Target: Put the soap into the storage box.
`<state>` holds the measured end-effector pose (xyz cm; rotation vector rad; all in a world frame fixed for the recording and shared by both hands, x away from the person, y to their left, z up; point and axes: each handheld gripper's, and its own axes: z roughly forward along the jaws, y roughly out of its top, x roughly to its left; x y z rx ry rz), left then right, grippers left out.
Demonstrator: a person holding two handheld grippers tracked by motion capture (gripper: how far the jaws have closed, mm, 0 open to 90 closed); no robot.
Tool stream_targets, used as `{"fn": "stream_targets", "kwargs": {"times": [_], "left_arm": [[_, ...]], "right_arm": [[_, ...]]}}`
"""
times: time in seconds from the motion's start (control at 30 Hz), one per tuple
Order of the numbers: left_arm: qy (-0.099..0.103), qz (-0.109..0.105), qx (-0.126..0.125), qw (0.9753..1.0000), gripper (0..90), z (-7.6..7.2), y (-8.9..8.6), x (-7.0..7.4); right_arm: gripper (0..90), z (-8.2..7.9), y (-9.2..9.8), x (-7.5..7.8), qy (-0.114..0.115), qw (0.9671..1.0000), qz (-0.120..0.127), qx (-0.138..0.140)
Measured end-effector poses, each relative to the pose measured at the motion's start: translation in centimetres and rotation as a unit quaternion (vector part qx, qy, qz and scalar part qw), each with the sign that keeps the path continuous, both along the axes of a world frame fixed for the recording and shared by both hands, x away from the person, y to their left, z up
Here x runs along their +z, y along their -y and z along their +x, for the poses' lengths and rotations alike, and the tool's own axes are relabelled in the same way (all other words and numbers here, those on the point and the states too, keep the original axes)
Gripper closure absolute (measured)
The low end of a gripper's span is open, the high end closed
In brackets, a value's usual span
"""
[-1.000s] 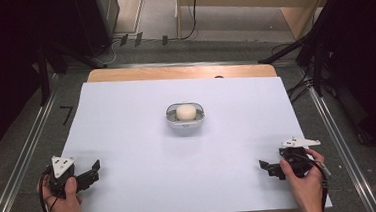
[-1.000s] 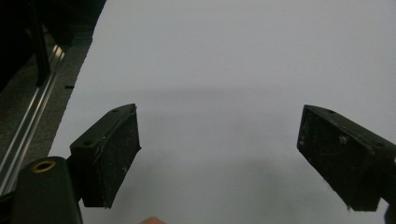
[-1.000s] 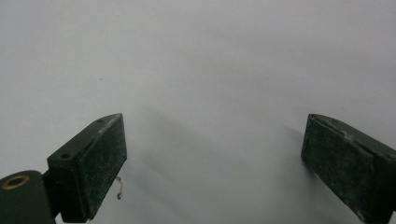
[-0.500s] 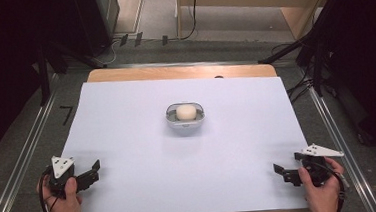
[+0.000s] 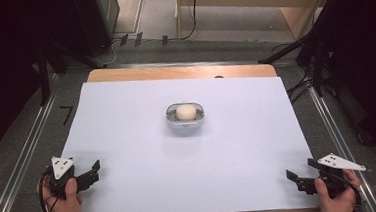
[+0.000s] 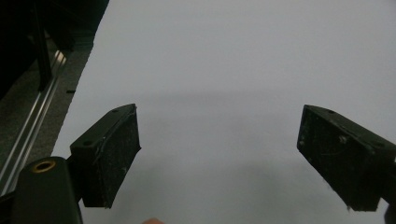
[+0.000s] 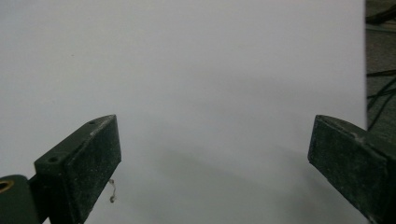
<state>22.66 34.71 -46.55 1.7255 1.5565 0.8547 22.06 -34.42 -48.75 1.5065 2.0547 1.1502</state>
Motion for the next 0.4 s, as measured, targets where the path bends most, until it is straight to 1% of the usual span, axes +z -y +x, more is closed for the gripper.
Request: {"fn": "stream_targets", "kwargs": {"times": [0.03,0.07,0.17,0.27,0.3,0.37,0.4], "left_arm": [[0.000,0.000,-0.001,1.0000,14.1,0.0,0.0,0.0],[0.001,0.000,-0.001,1.0000,14.1,0.0,0.0,0.0],[-0.002,0.003,-0.001,1.0000,14.1,0.0,0.0,0.0],[0.001,0.007,0.000,1.0000,14.1,0.0,0.1,0.0],[0.001,0.010,0.000,1.0000,14.2,0.0,0.2,0.0],[0.001,0.012,-0.001,0.9999,14.2,-0.1,0.2,0.0],[0.003,0.012,0.000,0.9999,14.2,-0.1,0.2,0.0]], "right_arm": [[2.9,-0.3,0.3,-0.1,0.004,1.0000,0.001,-0.004],[2.9,-0.9,0.8,-0.2,0.015,0.9997,0.015,-0.008],[2.9,-1.3,1.3,-0.4,0.023,0.9990,0.038,-0.009],[2.9,-1.3,1.2,-0.4,0.025,0.9990,0.036,-0.010],[2.9,-1.2,1.3,-0.5,0.027,0.9988,0.042,-0.004],[2.9,-1.1,1.4,-0.6,0.027,0.9985,0.047,-0.003],[2.9,-1.1,1.5,-0.6,0.024,0.9983,0.052,-0.003]]}}
